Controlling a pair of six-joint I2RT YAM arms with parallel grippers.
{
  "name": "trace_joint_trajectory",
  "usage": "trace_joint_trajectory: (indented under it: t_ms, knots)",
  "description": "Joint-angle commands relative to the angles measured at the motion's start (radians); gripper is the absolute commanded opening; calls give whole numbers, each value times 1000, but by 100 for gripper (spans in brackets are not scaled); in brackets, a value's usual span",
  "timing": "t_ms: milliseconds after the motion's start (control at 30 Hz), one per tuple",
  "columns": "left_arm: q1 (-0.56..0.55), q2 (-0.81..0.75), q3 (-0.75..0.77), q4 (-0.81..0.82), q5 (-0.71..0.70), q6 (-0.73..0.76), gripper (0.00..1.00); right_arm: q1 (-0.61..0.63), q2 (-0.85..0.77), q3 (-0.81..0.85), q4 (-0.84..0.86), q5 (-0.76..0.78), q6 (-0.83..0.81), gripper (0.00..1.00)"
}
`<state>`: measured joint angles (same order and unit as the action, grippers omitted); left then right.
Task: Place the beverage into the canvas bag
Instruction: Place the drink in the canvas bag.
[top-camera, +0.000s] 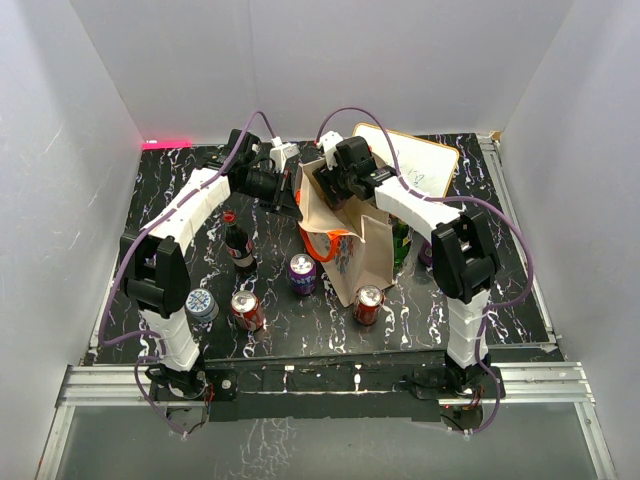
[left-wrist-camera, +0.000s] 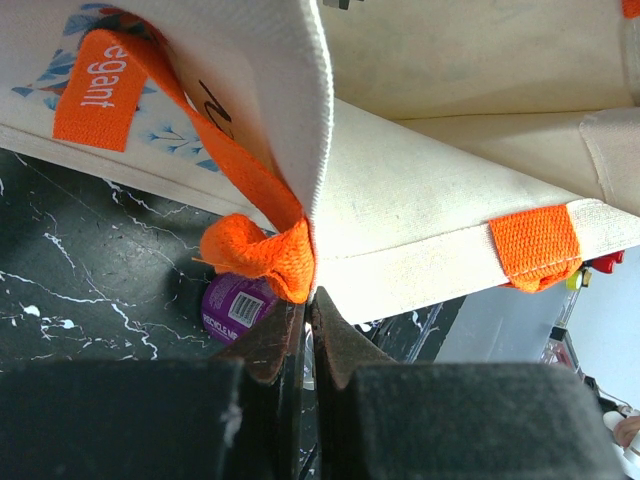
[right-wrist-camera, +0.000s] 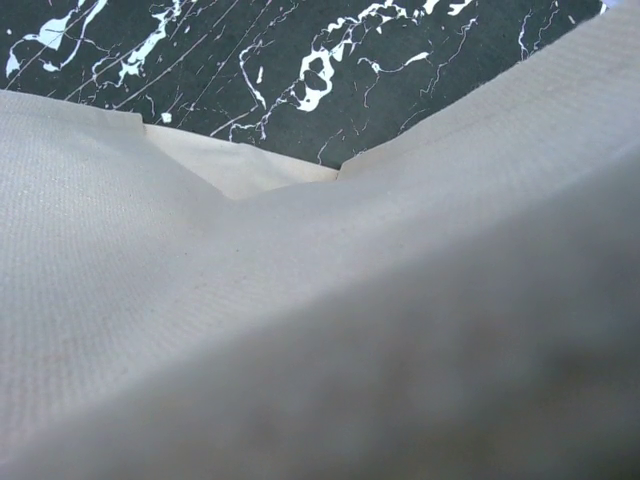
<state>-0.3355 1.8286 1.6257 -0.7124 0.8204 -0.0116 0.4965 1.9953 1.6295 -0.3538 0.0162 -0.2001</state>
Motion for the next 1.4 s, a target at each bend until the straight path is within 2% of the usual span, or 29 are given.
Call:
trace_joint_trajectory:
  t_ms: [0,133,467,533,733,1033,1367]
  knots:
    - [1,-18,-2,-71,40,6,0,-47,30,37,47,63,-2,38]
    - [1,-21,-3,-63,39,-3,0,-52,21,19,44,33,-5,48]
    - [1,-22,-1,-53,36,-7,0,-53,17,21,24,3,-22,63]
    - [1,-24,-1,-51,35,-8,0,-54,17,25,22,3,-24,70]
    - [1,-25,-3,-43,35,-11,0,-54,25,53,-2,-4,-28,84]
    - [1,-31,-4,-35,33,-19,0,-53,14,52,-16,-7,-36,86]
    - [1,-29,10,-8,10,-49,0,-54,-4,42,-53,-76,-45,86]
